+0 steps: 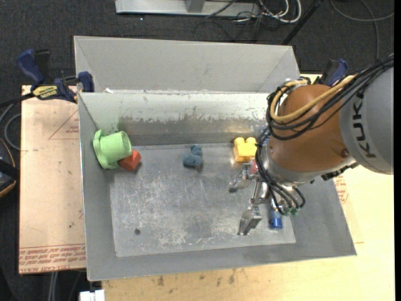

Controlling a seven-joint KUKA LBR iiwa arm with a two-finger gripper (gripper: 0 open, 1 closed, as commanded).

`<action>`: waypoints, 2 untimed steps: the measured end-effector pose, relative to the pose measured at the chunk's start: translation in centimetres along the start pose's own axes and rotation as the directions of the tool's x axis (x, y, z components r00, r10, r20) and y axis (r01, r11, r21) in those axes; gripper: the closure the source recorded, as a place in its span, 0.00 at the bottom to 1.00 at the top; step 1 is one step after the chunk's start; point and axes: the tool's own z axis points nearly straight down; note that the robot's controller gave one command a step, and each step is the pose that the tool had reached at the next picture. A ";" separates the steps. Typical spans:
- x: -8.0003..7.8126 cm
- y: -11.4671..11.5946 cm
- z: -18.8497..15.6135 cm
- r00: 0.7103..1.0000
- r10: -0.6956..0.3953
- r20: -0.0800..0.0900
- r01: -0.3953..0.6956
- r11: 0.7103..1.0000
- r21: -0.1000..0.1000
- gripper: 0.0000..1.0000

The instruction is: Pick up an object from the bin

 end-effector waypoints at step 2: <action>-3.0 0.2 10.5 0.938 -0.346 0.009 0.346 0.938 0.006 0.00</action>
Offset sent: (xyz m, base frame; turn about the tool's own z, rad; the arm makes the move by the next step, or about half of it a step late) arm -0.0023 0.0803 -0.0986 -0.0847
